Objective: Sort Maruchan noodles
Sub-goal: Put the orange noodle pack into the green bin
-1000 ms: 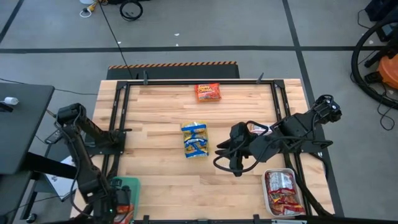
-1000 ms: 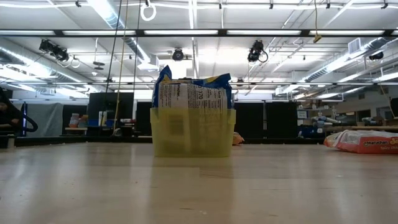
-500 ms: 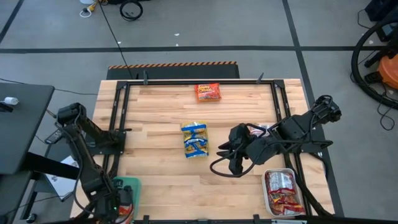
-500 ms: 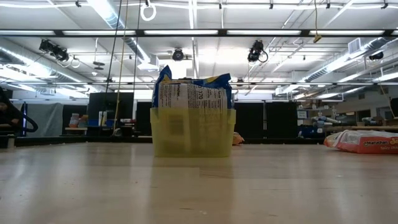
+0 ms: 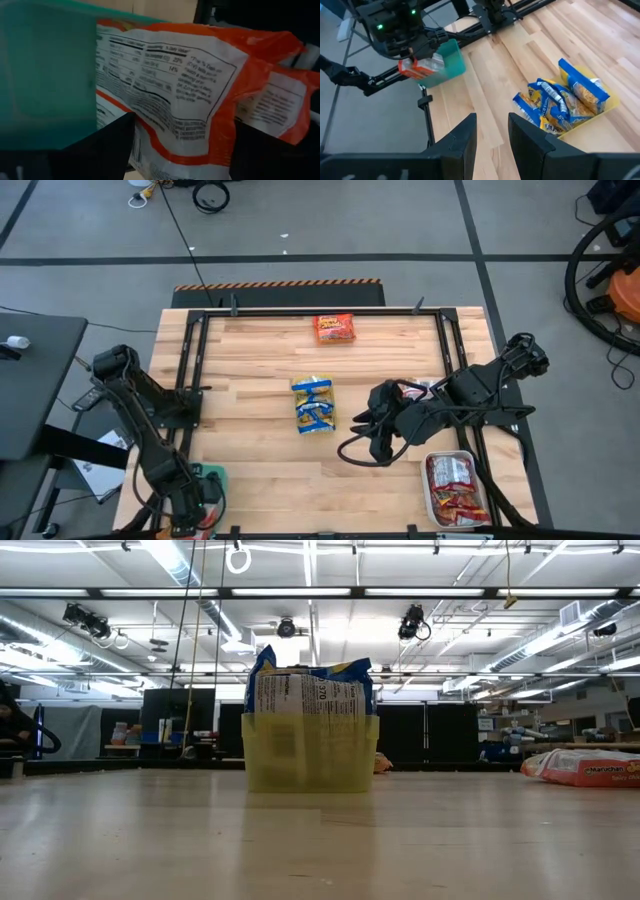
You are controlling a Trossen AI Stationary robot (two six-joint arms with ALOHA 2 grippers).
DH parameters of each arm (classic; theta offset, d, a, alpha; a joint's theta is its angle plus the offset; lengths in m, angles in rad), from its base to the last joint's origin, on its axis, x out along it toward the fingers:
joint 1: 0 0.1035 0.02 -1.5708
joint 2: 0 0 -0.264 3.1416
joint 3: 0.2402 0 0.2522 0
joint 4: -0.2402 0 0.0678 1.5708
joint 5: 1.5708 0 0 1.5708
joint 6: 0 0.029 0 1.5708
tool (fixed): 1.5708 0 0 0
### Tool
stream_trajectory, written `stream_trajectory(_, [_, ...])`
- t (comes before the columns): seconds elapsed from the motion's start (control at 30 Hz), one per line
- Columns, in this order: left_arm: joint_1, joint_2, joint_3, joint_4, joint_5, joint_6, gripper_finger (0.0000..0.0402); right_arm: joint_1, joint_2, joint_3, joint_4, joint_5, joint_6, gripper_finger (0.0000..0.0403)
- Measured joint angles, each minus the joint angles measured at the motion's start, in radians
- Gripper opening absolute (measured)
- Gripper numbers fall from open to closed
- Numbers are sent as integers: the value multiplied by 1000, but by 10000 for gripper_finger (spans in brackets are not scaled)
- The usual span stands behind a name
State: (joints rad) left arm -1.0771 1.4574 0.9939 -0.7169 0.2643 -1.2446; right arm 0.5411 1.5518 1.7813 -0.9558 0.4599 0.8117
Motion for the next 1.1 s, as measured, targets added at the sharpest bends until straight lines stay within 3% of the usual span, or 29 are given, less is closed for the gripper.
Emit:
stream_trajectory(0.4, [17,-17,82,-14,143,27,271,0,0,0,-4,-17,-26,123])
stream_trajectory(0.6, [81,-111,117,-20,137,-9,271,0,0,0,-5,-16,-76,122])
stream_trajectory(0.7, [142,-178,129,-18,28,-22,270,0,0,0,-5,-3,-82,122])
stream_trajectory(0.9, [331,-298,134,0,-358,99,270,8,-21,0,-17,5,-74,122])
stream_trajectory(1.1, [571,-334,134,-15,-565,266,270,41,-50,0,-123,-2,-4,122])
